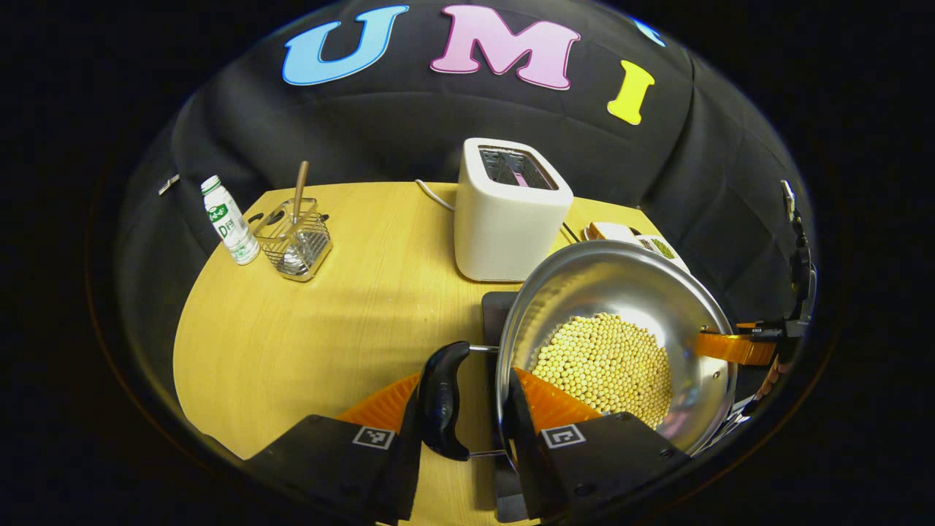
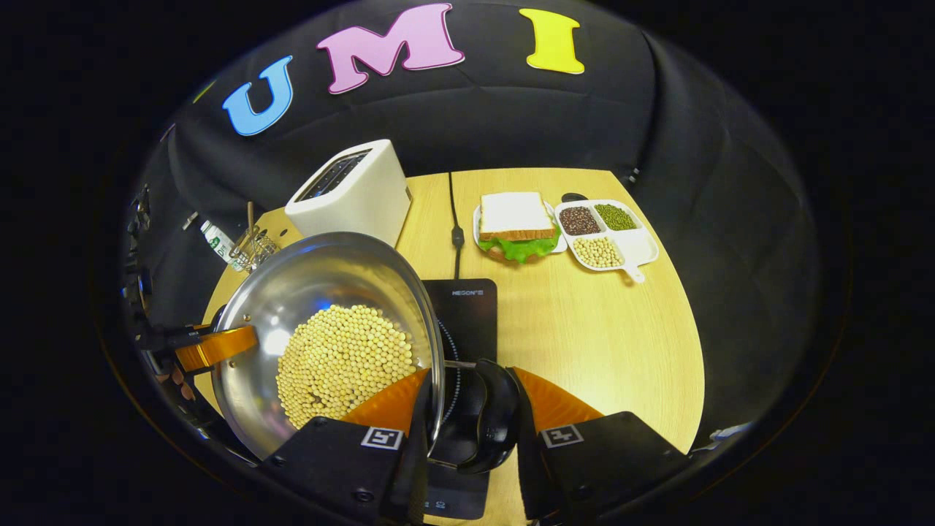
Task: First push the handle of the pot to place it horizontally, then grasp the pot with both hands and set it on the induction cooktop.
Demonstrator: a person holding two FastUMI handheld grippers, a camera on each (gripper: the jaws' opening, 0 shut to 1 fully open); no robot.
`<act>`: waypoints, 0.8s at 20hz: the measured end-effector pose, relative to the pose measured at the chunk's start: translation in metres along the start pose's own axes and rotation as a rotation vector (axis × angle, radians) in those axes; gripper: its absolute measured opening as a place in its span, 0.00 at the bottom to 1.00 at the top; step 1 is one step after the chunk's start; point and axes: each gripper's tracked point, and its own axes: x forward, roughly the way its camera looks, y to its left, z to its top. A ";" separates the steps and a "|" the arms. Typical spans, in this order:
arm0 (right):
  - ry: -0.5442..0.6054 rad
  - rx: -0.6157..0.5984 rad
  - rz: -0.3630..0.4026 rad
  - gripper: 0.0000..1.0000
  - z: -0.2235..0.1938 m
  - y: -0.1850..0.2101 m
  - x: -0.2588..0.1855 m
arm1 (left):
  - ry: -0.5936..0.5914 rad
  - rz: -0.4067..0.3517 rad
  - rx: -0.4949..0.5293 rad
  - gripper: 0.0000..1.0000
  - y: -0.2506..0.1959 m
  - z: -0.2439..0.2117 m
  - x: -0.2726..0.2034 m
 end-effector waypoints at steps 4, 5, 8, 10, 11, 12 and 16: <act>0.014 0.011 -0.007 0.53 -0.004 -0.014 0.009 | 0.007 -0.001 0.018 0.58 -0.010 0.000 0.015; 0.015 0.013 -0.009 0.53 -0.004 -0.016 0.012 | 0.007 -0.003 0.017 0.58 -0.012 0.000 0.018; 0.017 0.018 -0.015 0.53 -0.005 -0.021 0.016 | 0.005 -0.005 0.020 0.58 -0.016 -0.001 0.026; 0.014 0.025 -0.016 0.53 -0.005 -0.021 0.020 | 0.003 -0.004 0.024 0.58 -0.016 0.000 0.029; 0.010 0.028 -0.015 0.58 -0.005 -0.021 0.020 | 0.001 -0.003 0.027 0.58 -0.016 0.001 0.029; 0.010 0.027 -0.015 0.53 -0.006 -0.020 0.020 | 0.002 -0.004 0.027 0.58 -0.014 0.001 0.029; -0.001 0.023 -0.018 0.54 -0.007 -0.019 0.021 | 0.005 -0.017 0.009 0.59 -0.012 -0.003 0.031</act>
